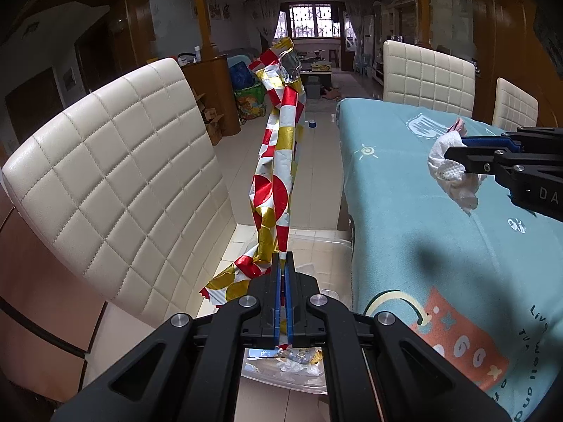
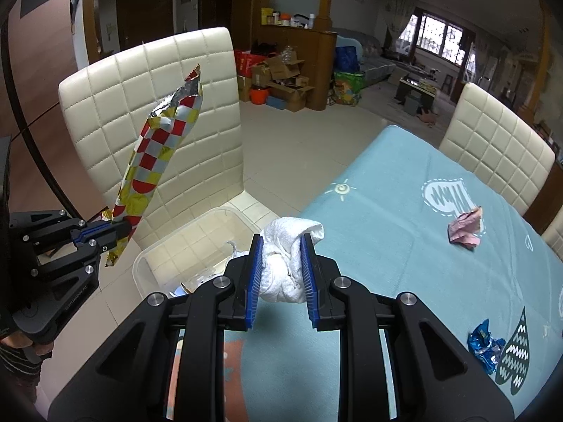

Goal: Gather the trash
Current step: 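Carry the tissue and red-gold wrapper toward the bin with both grippers, then open the left gripper to drop the red-gold wrapper into the clear bin, then open the right gripper to drop the white tissue into the bin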

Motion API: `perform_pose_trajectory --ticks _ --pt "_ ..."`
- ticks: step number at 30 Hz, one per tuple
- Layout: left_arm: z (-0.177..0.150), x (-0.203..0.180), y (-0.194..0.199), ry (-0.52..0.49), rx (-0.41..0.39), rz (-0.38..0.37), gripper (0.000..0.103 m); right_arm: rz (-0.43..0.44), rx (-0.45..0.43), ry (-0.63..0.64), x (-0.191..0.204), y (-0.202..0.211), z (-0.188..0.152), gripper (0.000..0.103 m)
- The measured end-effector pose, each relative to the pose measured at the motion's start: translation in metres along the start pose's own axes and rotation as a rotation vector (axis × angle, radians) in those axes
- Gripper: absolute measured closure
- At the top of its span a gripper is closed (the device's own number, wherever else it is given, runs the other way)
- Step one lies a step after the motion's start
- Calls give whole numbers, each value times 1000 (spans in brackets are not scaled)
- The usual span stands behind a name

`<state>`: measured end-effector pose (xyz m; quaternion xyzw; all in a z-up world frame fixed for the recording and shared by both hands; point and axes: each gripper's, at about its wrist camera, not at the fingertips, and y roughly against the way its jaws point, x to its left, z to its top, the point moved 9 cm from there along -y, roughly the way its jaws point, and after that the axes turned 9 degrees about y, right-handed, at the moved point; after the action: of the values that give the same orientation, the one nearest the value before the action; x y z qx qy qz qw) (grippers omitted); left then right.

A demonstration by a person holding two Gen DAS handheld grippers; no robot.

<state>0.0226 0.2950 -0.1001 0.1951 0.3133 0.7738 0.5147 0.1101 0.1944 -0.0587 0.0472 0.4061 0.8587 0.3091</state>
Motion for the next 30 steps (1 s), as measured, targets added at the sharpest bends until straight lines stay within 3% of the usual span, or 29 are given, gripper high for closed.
perform_pose_trajectory --ticks 11,12,13,14,15,30 --pt "-11 8 -3 35 48 -28 97 10 -4 0 10 -5 6 79" --pt "-12 10 -4 44 56 -26 84 12 -3 2 11 -5 6 79" --pt "-12 12 -4 51 57 -25 48 15 -1 4 13 -6 6 79" --pt "-12 15 -2 61 39 -14 26 15 0 8 15 -7 6 79" --pt "-9 18 1 70 8 -1 12 16 1 10 16 -7 6 79" --pt "-1 49 24 122 -77 46 12 49 3 69 51 -17 21 77"
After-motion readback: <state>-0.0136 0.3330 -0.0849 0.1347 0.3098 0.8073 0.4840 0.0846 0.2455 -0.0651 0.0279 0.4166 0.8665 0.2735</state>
